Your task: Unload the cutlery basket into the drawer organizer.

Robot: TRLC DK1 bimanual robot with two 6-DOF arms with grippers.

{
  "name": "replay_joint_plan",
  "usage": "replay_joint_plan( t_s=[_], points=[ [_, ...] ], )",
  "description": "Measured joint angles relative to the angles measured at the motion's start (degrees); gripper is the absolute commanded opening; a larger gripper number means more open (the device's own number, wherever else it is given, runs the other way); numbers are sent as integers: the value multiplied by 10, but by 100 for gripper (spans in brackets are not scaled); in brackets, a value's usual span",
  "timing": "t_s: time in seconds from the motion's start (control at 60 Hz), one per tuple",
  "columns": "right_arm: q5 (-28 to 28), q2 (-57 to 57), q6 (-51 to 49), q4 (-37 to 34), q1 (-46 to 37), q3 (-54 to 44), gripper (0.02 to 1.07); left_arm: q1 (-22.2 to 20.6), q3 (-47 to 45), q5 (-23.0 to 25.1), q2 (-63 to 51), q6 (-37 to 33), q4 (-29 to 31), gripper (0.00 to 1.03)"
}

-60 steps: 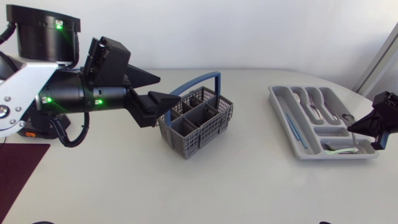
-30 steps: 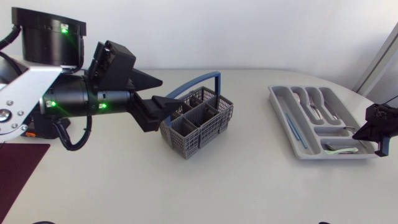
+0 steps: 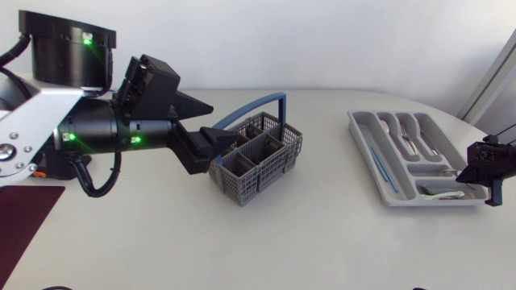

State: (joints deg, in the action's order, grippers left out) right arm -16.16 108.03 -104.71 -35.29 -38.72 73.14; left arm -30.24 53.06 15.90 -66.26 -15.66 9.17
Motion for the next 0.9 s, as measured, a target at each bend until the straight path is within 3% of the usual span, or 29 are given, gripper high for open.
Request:
replay_joint_plan(
  t_s=[0.183, 0.417, 0.517, 0.667, 0.9],
  points=[
    [11, 0, -6, 13, 4, -25, 10, -2, 0, 0, 0, 0, 0, 98],
    [13, 0, -6, 44, 8, -42, 30, -7, 0, -2, 0, 0, 0, 98],
    [12, 0, -6, 53, 9, -42, 47, -7, 0, -2, 0, 0, 0, 98],
    [8, -5, -3, 56, 9, -42, 47, -8, 0, -2, 0, 0, 0, 98],
    [-43, -81, 37, 56, 17, -59, 48, 2, -12, -2, 10, 0, 4, 98]
  ],
)
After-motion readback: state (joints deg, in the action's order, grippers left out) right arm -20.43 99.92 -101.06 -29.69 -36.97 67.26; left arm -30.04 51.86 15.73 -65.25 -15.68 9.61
